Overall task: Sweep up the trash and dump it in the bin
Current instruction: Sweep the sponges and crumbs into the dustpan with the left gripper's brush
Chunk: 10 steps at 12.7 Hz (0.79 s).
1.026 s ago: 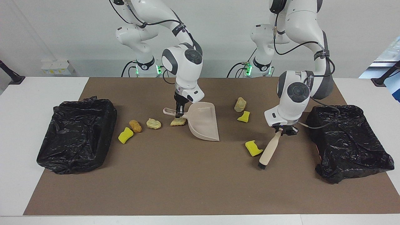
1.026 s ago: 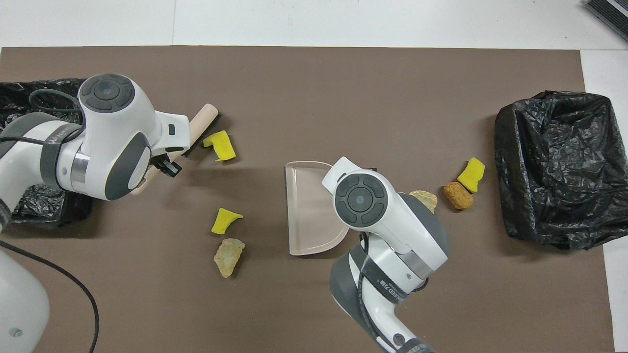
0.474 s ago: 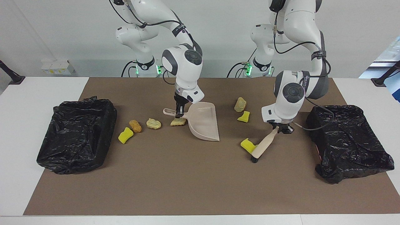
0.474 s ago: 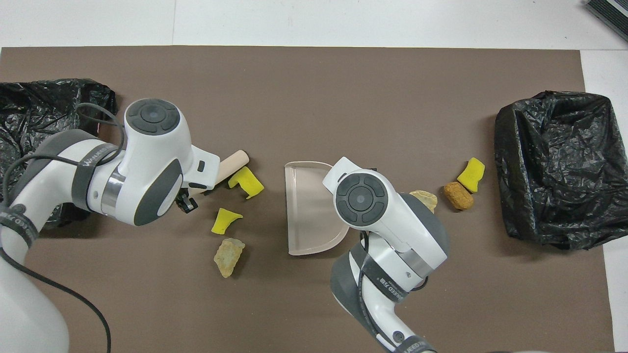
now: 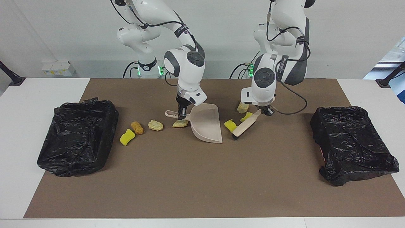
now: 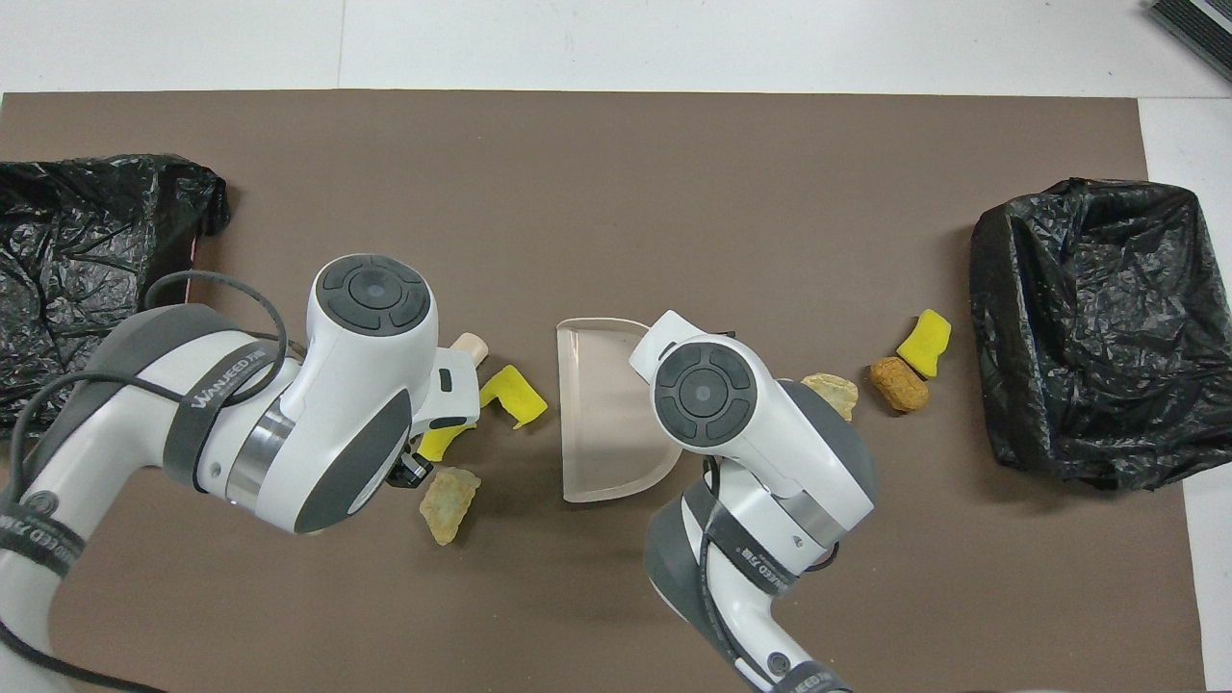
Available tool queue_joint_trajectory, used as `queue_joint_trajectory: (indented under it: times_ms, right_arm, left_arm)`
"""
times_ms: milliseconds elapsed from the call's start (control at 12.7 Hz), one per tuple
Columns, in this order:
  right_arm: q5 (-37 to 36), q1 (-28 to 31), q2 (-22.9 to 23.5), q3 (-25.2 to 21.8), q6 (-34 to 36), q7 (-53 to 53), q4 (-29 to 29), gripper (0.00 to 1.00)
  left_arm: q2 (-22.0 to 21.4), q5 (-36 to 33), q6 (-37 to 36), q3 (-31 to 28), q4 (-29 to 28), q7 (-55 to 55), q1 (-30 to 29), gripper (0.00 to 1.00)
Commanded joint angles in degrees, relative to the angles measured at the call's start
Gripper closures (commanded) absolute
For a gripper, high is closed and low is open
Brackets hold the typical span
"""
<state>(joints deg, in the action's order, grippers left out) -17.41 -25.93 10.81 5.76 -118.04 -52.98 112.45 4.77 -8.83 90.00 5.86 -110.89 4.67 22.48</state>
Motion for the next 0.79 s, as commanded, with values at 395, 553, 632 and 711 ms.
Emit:
queue_joint_trajectory:
  times_ms: [395, 553, 632, 711]
  right_arm:
    - [0.2, -0.5, -0.3, 0.4, -1.3, -1.6, 2.0, 1.0]
    - [0.1, -0.6, -0.3, 0.4, -1.4, -1.6, 2.2, 1.0]
    - [0.0, -0.7, -0.2, 0.4, -1.5, -1.5, 2.2, 1.0]
    - [-0.2, -0.8, 0.0, 0.4, -1.5, -1.2, 2.2, 1.0]
  left_arm:
    - [-13.9, 6.0, 6.7, -1.0, -21.4, -42.1, 4.8, 1.0]
    - [-14.7, 11.4, 14.5, -0.9, -24.5, -47.7, 4.9, 1.0]
    - [-14.4, 15.1, 14.9, -1.0, -24.9, -47.7, 4.9, 1.0]
    - [-14.5, 17.5, 15.0, -1.0, -25.2, -47.6, 4.8, 1.0]
